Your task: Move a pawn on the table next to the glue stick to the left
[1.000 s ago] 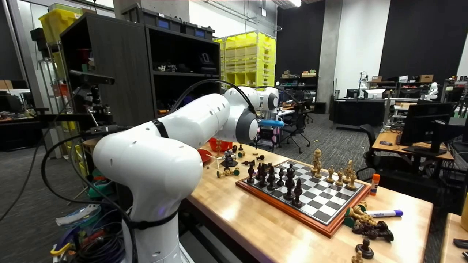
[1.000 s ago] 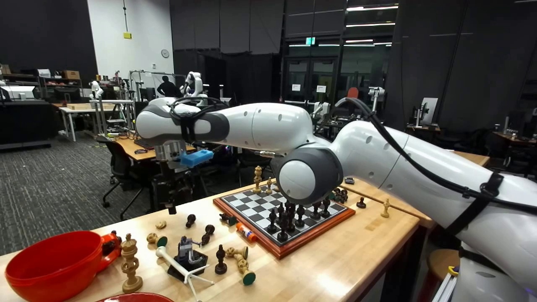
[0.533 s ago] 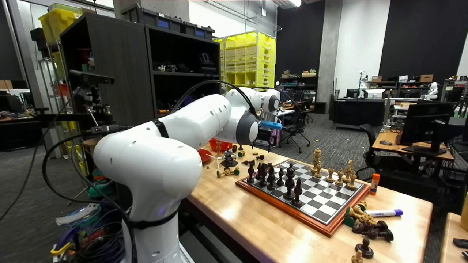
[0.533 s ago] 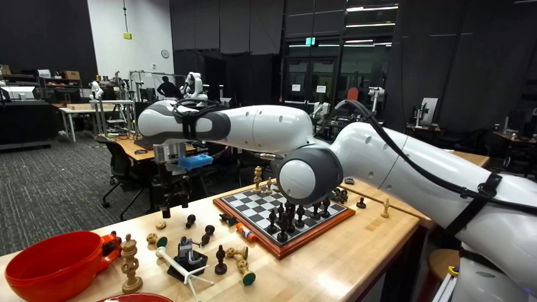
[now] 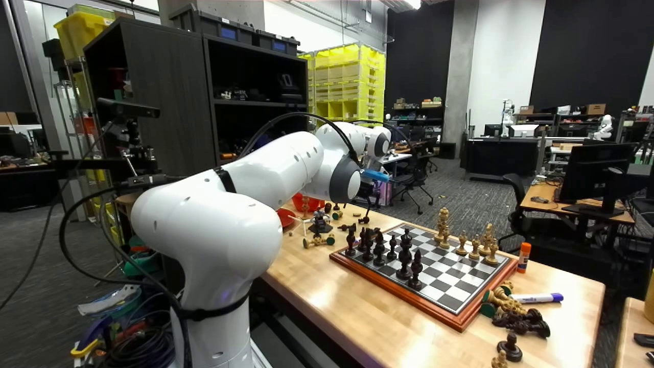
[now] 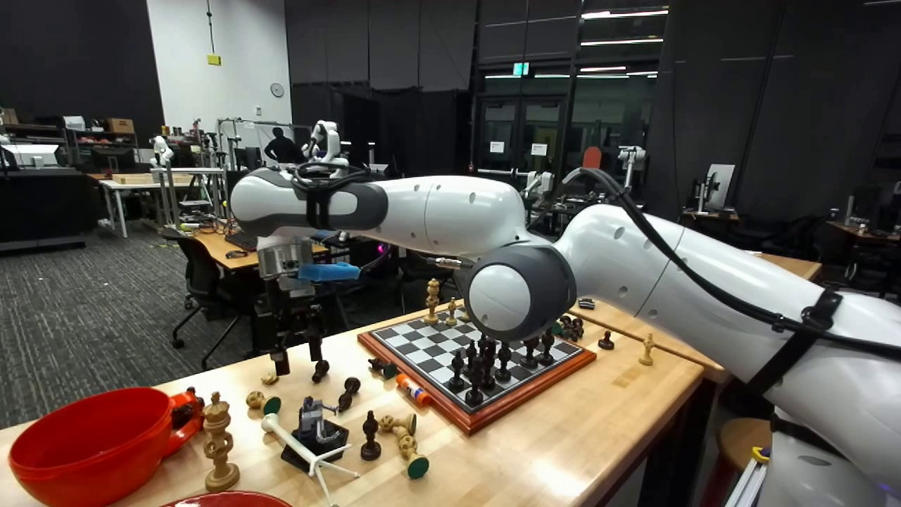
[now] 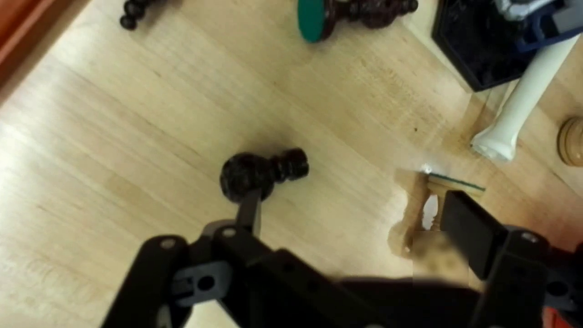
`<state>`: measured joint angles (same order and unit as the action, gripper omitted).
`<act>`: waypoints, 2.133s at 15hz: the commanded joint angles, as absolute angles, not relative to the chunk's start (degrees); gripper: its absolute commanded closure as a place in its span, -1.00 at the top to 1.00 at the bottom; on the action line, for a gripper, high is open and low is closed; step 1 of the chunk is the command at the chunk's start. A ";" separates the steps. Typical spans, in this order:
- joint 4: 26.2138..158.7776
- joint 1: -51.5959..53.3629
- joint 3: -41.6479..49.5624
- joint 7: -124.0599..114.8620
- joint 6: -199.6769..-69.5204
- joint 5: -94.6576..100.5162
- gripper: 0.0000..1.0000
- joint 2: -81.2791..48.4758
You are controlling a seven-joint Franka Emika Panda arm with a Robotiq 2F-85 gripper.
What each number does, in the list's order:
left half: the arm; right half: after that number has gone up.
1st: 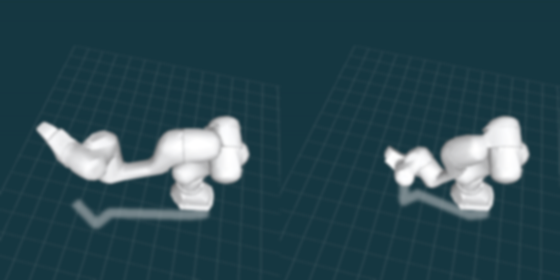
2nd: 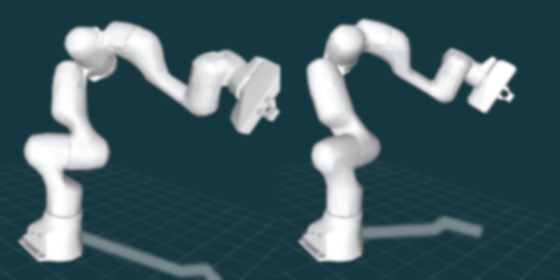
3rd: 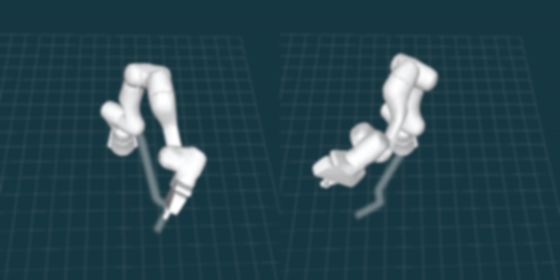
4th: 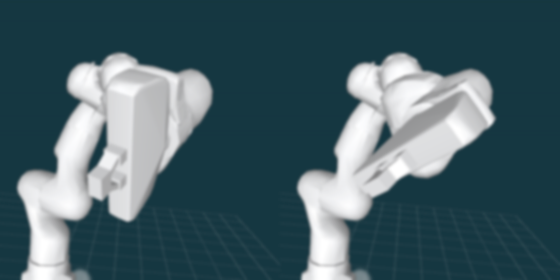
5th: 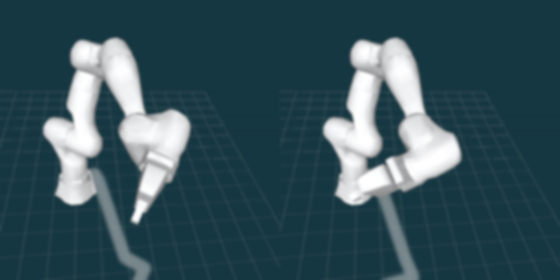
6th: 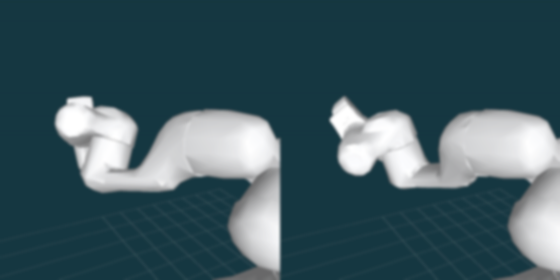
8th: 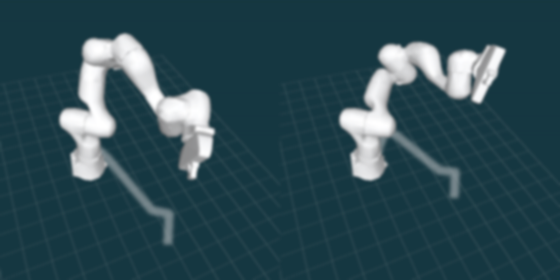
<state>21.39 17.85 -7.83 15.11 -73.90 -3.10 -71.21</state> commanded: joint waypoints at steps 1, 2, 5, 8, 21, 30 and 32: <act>21.75 17.74 -7.63 14.81 -67.69 -2.88 1.00 -70.16; 21.84 17.77 -7.46 15.14 -66.10 -2.64 1.00 -70.09; 21.67 17.83 -7.15 16.24 -62.68 -2.07 1.00 -70.34; 21.25 17.90 -6.61 17.86 -60.54 -1.21 1.00 -70.88; 20.07 18.11 -2.94 29.86 -61.12 7.07 1.00 -72.99; 21.08 19.18 -2.54 32.36 -68.03 8.38 1.00 -72.43; 21.15 19.38 -2.37 32.81 -68.76 8.57 1.00 -72.48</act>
<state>21.37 18.57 -3.32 31.13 -67.73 7.28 -72.57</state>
